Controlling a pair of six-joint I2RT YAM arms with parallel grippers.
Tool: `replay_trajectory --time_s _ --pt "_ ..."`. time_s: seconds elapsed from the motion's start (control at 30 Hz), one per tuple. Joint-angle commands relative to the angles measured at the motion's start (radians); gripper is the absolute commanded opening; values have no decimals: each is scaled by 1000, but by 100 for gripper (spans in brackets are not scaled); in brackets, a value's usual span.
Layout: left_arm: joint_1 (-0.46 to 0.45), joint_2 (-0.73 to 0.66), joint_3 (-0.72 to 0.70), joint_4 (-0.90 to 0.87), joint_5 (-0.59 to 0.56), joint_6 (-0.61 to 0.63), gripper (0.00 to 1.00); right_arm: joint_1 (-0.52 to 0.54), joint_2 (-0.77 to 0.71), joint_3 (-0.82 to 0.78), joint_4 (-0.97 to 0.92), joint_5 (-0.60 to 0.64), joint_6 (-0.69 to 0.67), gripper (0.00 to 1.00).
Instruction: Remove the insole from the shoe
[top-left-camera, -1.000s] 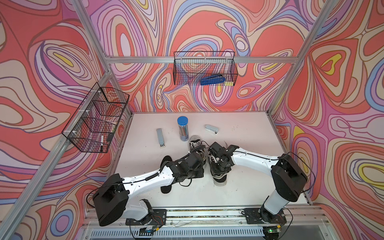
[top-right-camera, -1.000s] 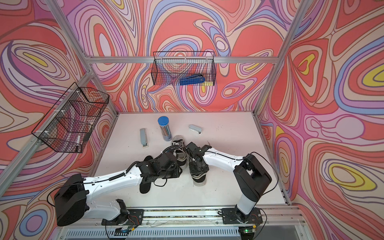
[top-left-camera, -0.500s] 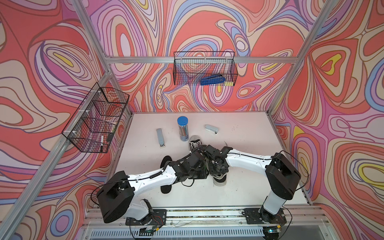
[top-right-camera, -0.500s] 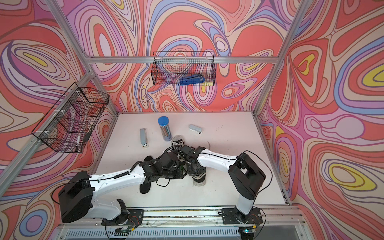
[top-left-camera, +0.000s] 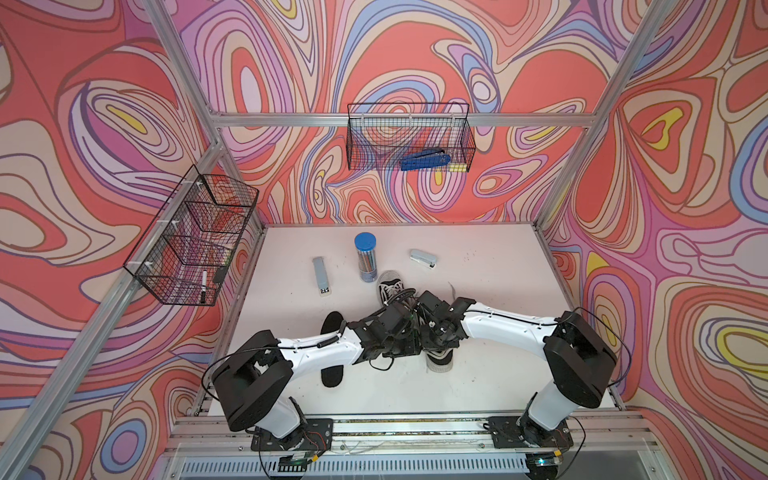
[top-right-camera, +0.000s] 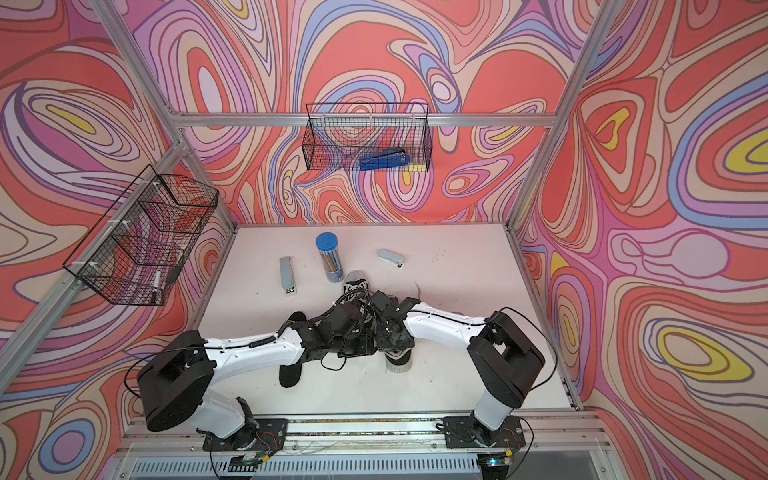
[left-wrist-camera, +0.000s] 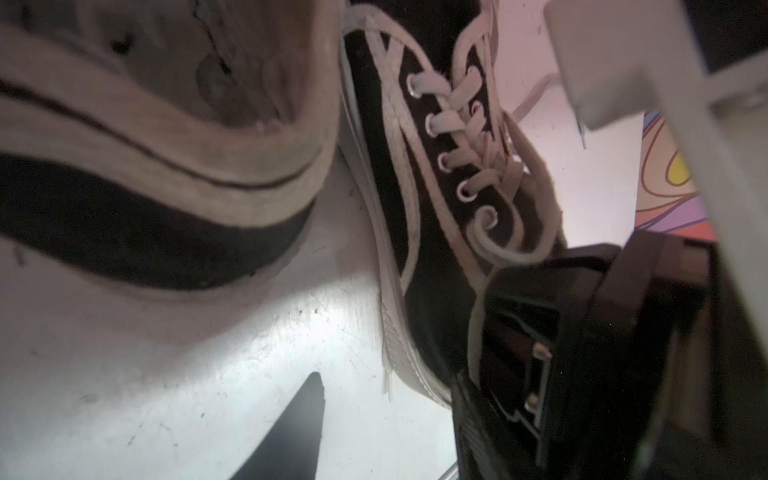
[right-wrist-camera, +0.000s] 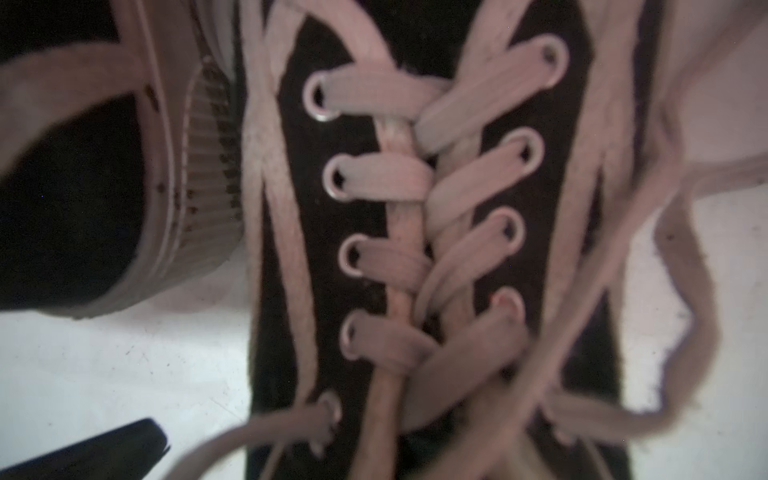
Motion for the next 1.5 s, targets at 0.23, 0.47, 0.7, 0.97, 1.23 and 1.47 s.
replay_trajectory --time_s 0.23,0.47,0.7,0.97,1.23,1.47 --pt "-1 49 -33 296 66 -80 59 -21 2 -73 118 -48 25 0" --pt "-1 71 -6 278 76 -59 58 -29 -13 -85 154 -82 37 0" --pt "-1 6 -84 393 42 -86 59 -64 -53 -139 195 -120 46 0" --pt "-2 33 -102 450 68 -108 72 -76 -59 -176 264 -176 61 0" --pt "-1 80 -72 432 86 -108 50 -83 -68 -172 271 -190 63 0" --pt "4 73 -35 272 26 -75 0 -128 -116 -161 194 -146 26 0"
